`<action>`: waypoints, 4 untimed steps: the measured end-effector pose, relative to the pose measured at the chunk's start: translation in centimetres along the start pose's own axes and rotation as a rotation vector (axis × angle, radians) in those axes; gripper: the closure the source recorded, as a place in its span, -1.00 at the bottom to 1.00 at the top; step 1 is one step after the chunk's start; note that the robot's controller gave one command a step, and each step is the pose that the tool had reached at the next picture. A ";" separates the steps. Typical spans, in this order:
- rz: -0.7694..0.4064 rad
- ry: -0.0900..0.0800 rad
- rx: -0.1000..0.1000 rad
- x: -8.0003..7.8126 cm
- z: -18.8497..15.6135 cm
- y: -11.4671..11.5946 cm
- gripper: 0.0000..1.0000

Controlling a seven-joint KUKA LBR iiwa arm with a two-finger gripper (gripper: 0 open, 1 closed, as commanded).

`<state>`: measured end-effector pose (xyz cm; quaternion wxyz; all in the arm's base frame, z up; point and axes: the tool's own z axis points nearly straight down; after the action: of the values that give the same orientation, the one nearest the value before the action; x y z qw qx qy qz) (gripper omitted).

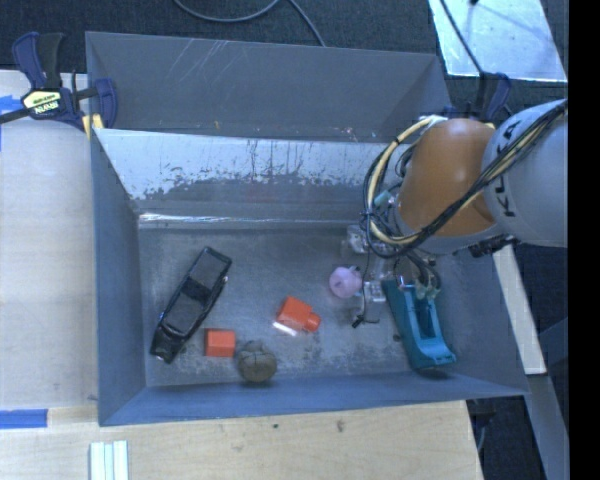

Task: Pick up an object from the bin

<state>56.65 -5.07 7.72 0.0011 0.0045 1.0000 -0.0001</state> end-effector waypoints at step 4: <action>-0.035 -0.014 0.001 -0.7 0.6 -0.3 1.00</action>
Offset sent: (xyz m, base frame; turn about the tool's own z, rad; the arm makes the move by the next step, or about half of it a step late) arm -0.0010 0.0149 0.0228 -0.0119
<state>57.38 -5.36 7.10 0.0083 -0.0131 0.9999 -0.0006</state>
